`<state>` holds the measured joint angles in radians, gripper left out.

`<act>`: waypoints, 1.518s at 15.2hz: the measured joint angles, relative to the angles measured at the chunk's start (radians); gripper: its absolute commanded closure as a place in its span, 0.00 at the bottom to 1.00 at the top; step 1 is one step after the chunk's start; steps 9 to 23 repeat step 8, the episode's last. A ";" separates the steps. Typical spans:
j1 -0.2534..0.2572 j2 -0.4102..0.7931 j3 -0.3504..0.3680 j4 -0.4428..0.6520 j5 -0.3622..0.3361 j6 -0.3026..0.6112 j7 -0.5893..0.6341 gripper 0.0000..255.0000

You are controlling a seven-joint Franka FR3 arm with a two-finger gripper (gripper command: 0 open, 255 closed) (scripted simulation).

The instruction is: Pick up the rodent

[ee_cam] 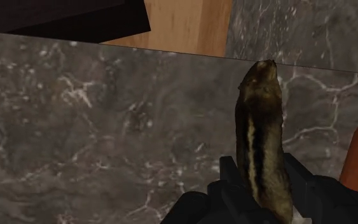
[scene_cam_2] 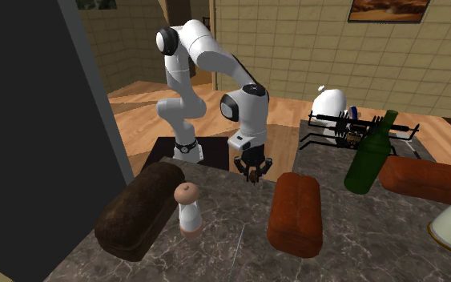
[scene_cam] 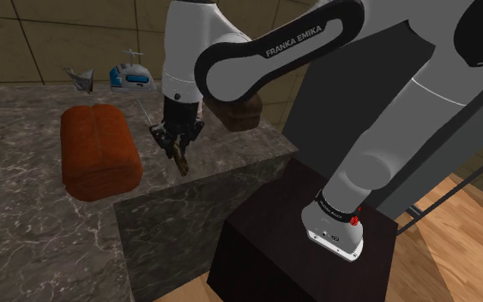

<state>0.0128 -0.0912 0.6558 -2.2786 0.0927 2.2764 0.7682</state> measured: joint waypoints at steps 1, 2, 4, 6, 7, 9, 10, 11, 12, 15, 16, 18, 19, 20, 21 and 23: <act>0.000 -0.008 -0.002 0.010 0.005 -0.016 -0.005 1.00; 0.000 -0.015 -0.005 0.015 0.010 -0.028 -0.010 1.00; 0.000 -0.030 -0.008 0.032 0.018 -0.057 -0.015 1.00; 0.002 -0.045 -0.011 0.046 0.028 -0.085 -0.020 1.00; 0.001 -0.054 -0.014 0.054 0.033 -0.100 -0.026 1.00; 0.002 -0.057 -0.015 0.059 0.034 -0.107 -0.026 1.00; 0.002 -0.057 -0.015 0.059 0.034 -0.107 -0.026 1.00; 0.002 -0.057 -0.015 0.059 0.034 -0.107 -0.026 1.00; 0.002 -0.057 -0.015 0.059 0.034 -0.107 -0.026 1.00; 0.002 -0.057 -0.015 0.059 0.034 -0.107 -0.026 1.00; 0.002 -0.057 -0.015 0.059 0.034 -0.107 -0.026 1.00; 0.002 -0.057 -0.015 0.059 0.034 -0.107 -0.026 1.00; 0.002 -0.057 -0.015 0.059 0.034 -0.107 -0.026 1.00; 0.002 -0.057 -0.015 0.059 0.034 -0.107 -0.026 1.00; 0.002 -0.057 -0.015 0.059 0.034 -0.107 -0.026 1.00; 0.002 -0.057 -0.015 0.059 0.034 -0.107 -0.026 1.00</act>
